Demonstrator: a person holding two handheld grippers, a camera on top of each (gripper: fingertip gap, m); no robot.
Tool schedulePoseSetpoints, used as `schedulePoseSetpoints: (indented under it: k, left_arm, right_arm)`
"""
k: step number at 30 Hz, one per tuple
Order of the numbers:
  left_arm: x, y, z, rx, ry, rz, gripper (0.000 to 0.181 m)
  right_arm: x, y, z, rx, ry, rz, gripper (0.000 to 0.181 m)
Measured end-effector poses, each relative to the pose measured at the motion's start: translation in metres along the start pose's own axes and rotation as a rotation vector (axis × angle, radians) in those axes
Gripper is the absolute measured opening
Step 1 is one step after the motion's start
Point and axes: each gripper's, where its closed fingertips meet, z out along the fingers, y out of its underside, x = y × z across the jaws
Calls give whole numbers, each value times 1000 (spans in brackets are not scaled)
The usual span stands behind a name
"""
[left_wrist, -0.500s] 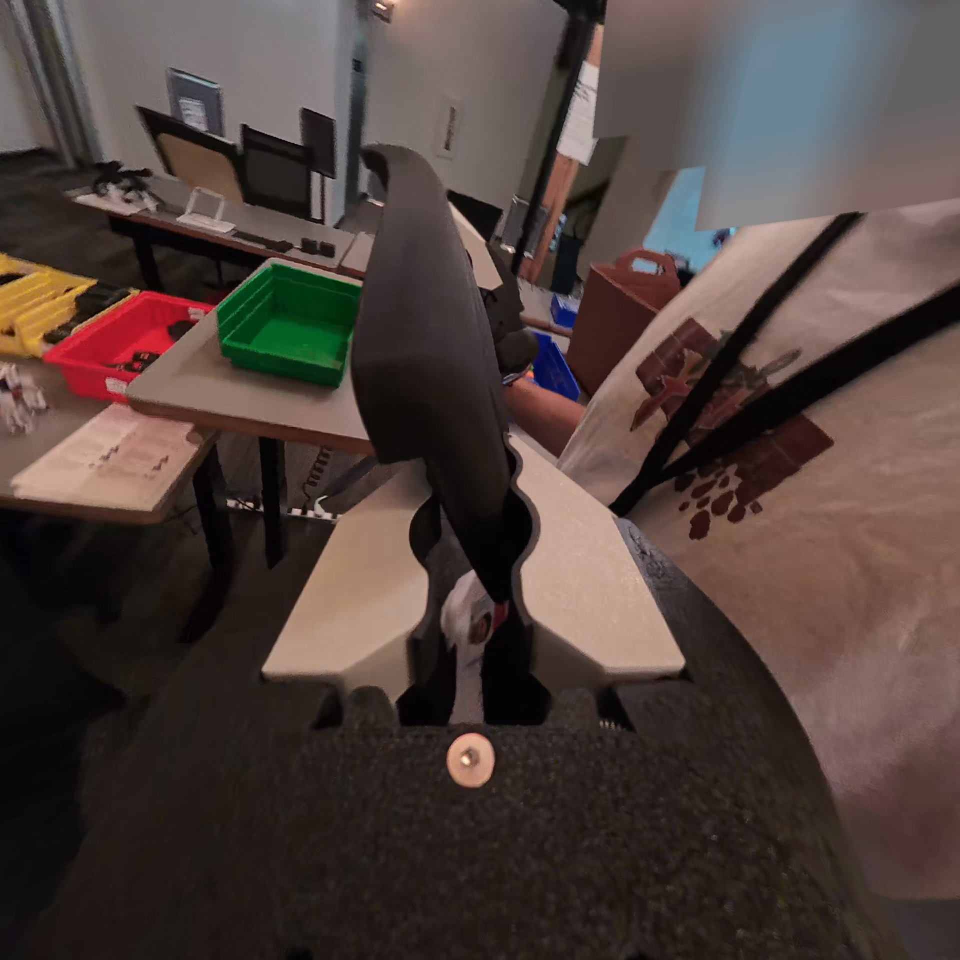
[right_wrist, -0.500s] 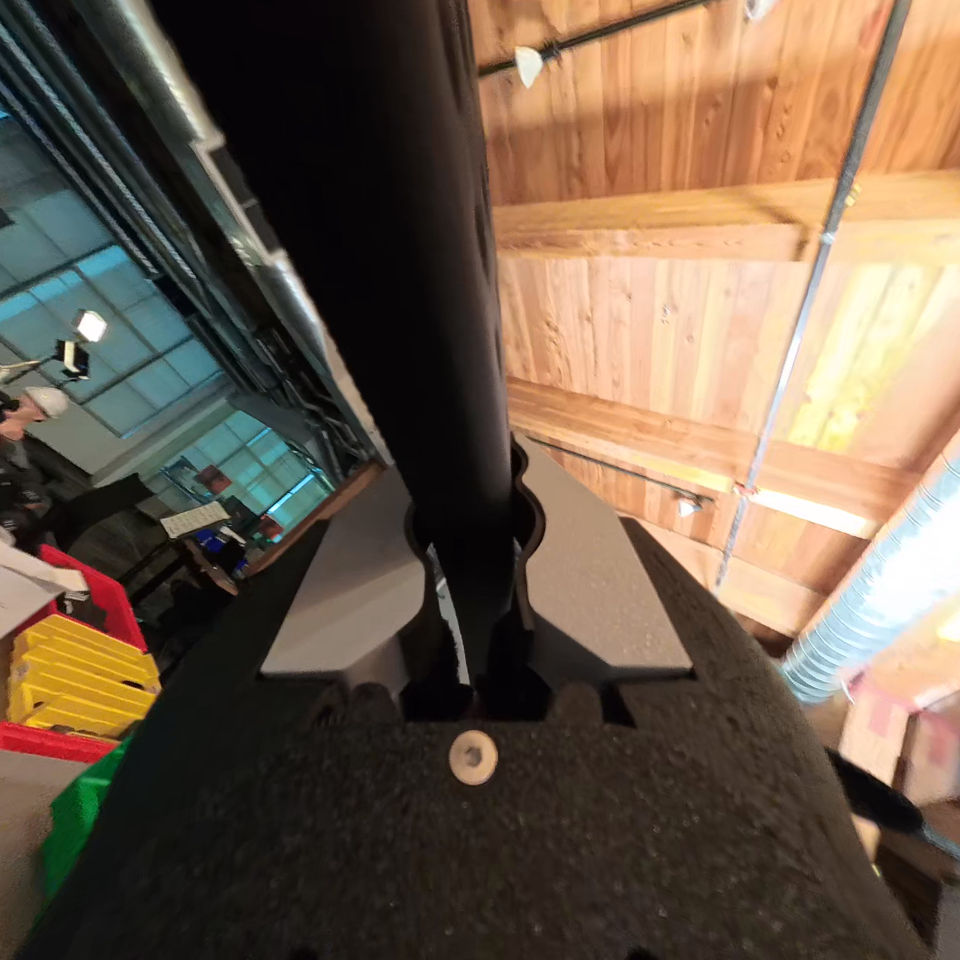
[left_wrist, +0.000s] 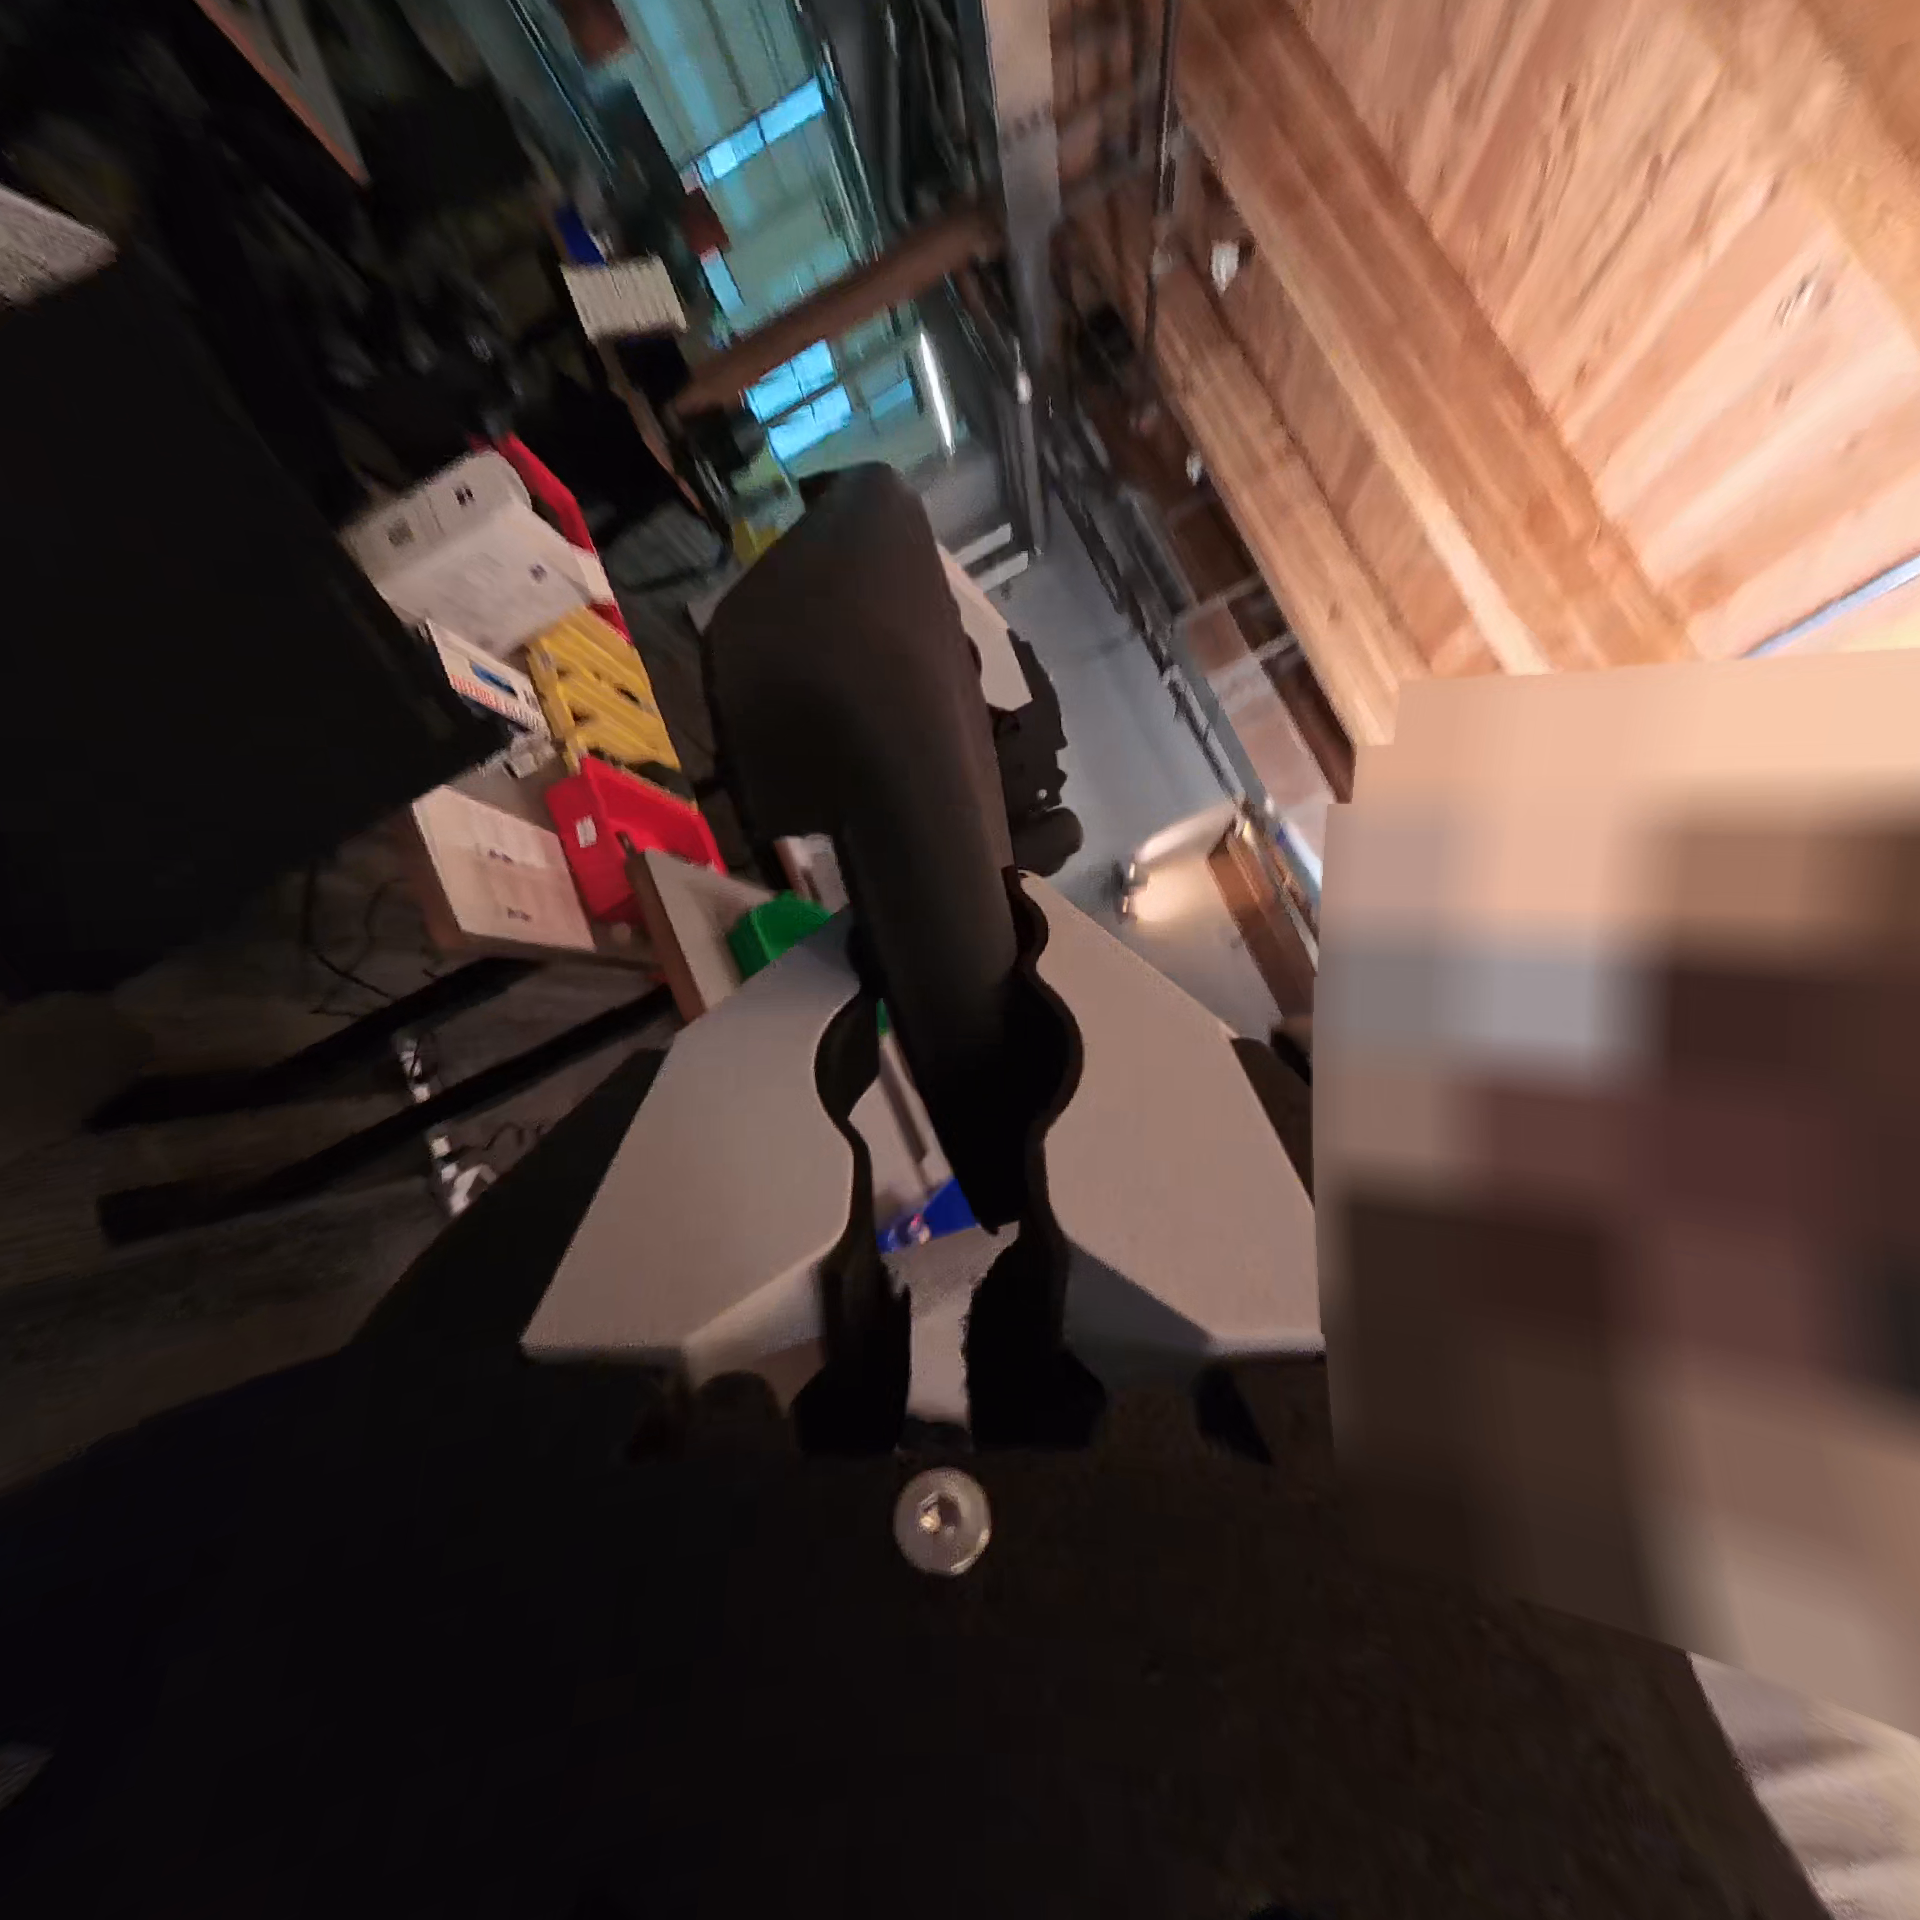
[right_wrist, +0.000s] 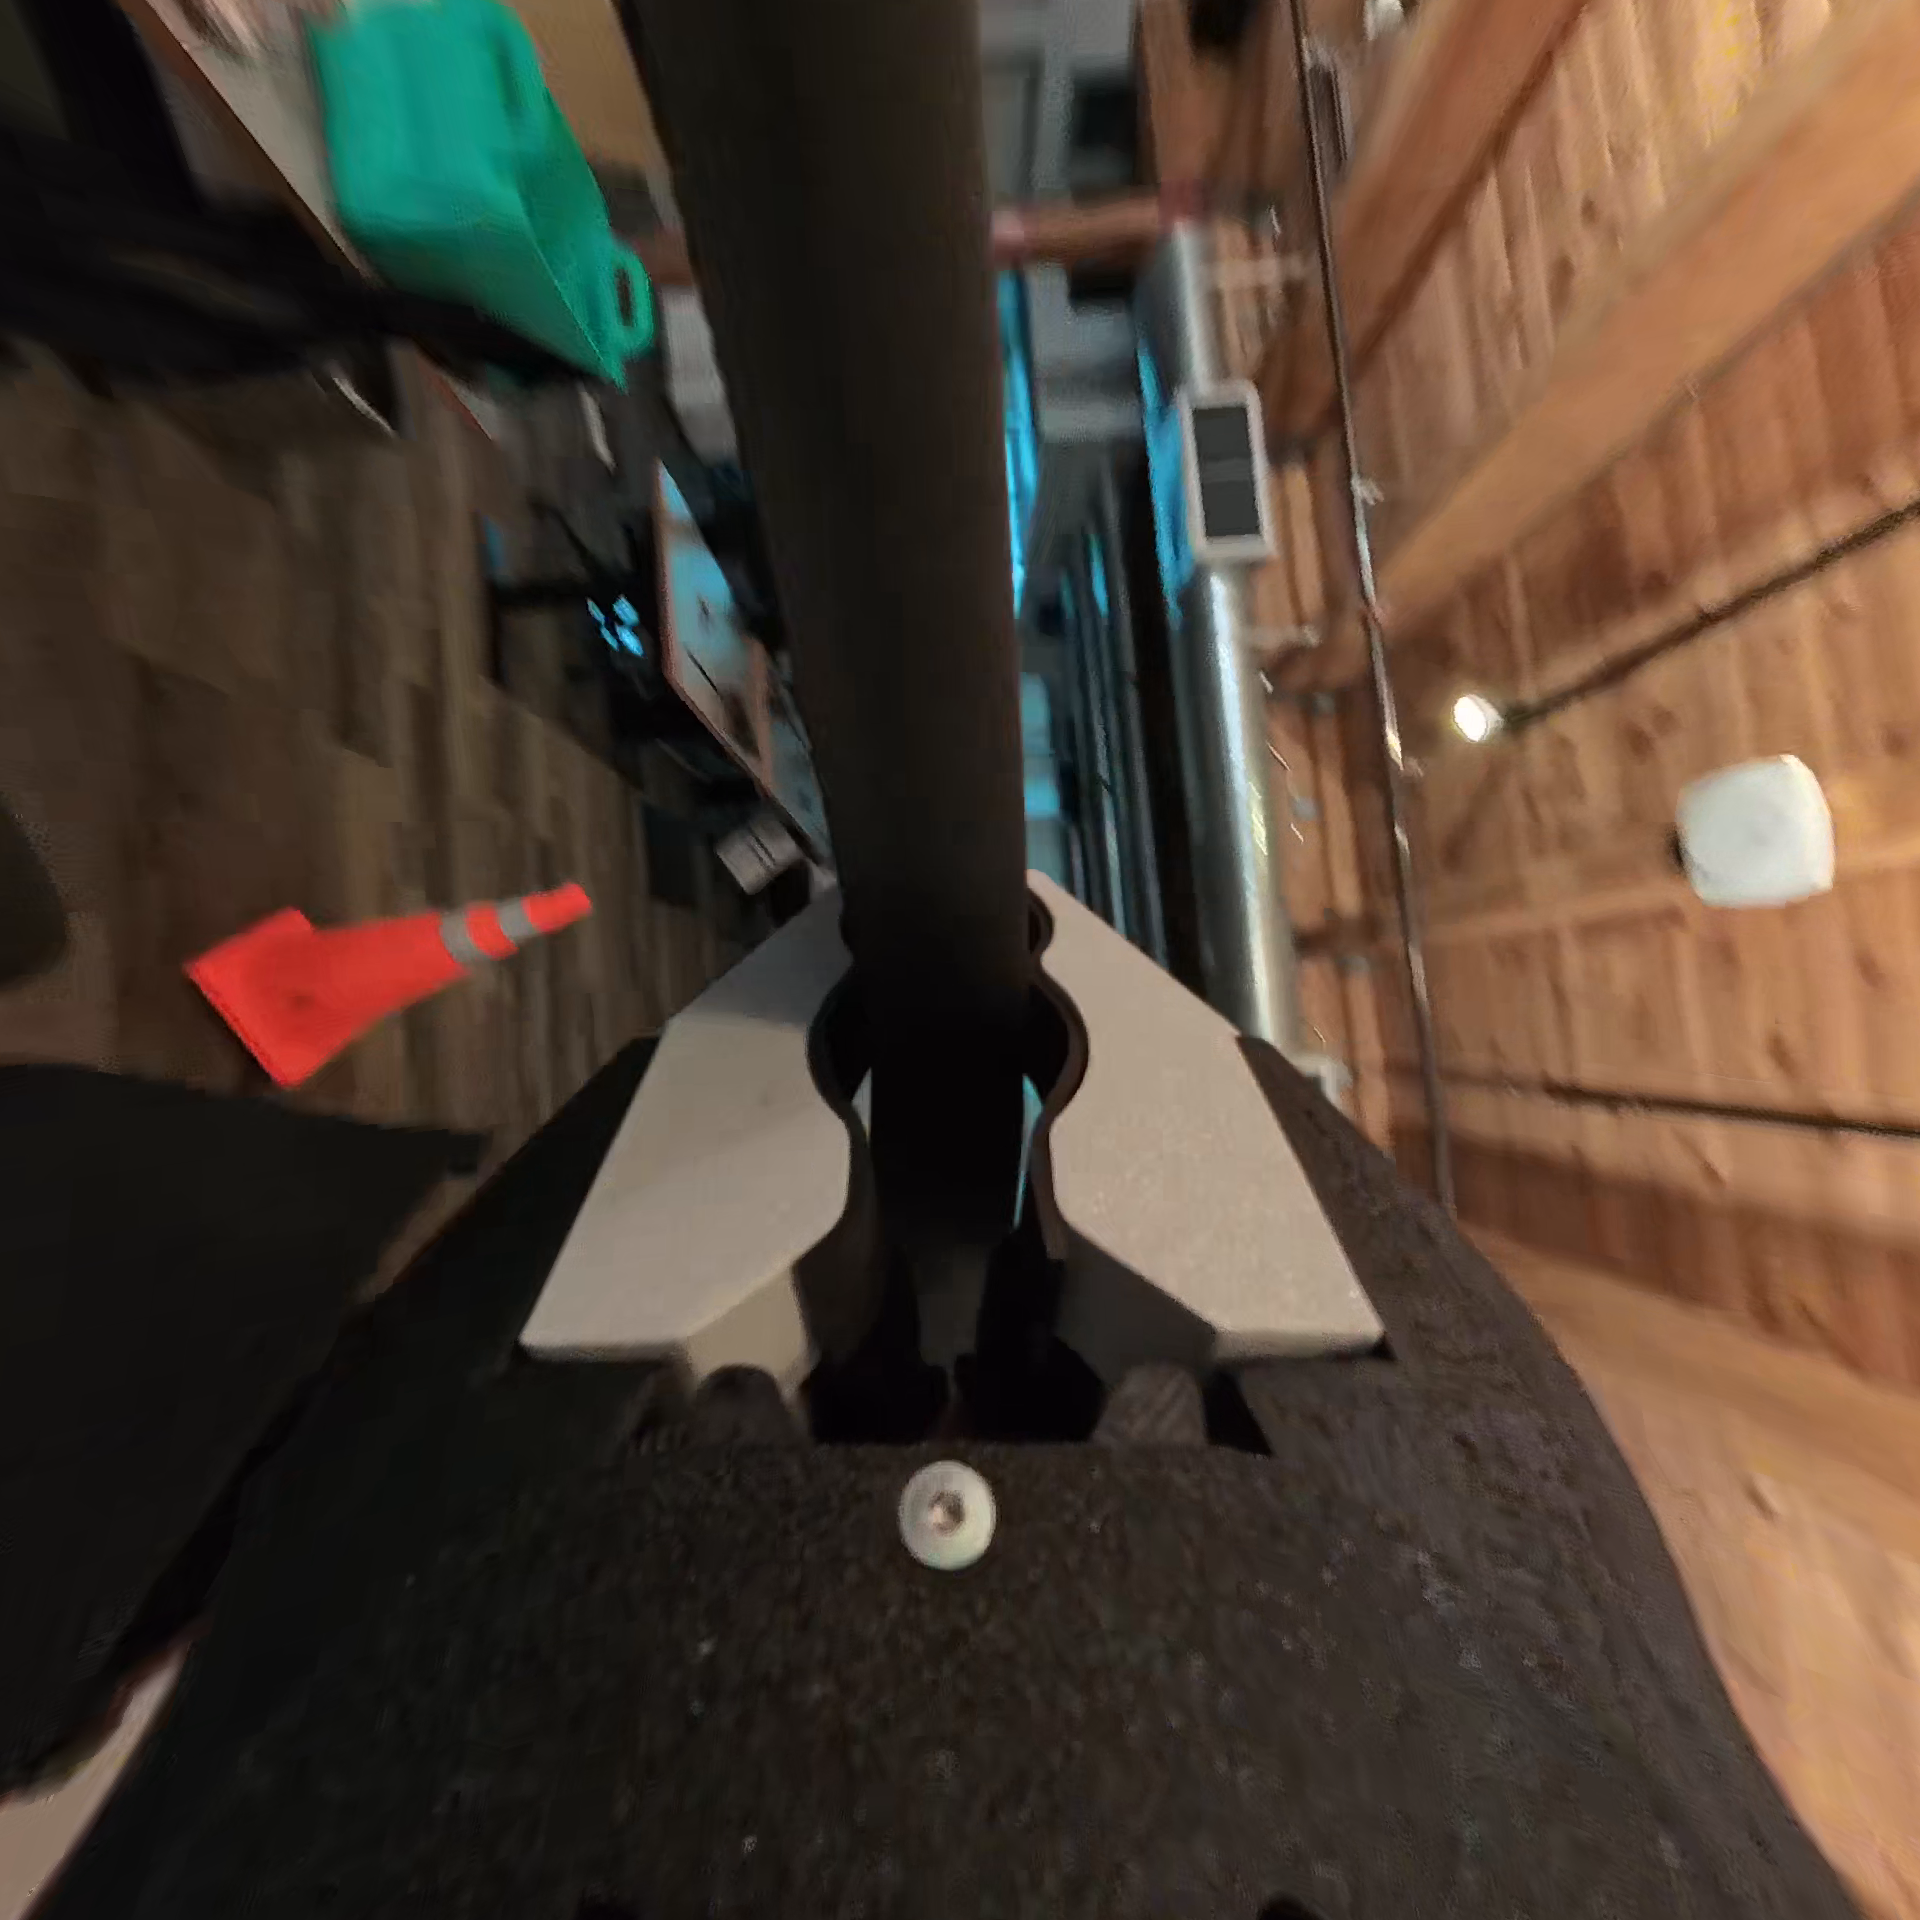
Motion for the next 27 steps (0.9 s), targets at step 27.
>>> schedulePoseSetpoints:
  k: [27]
  left_arm:
    - [125,-48,-303,765,-393,165,22]
  right_arm:
    - [64,-470,221,864,-75,-202,23]
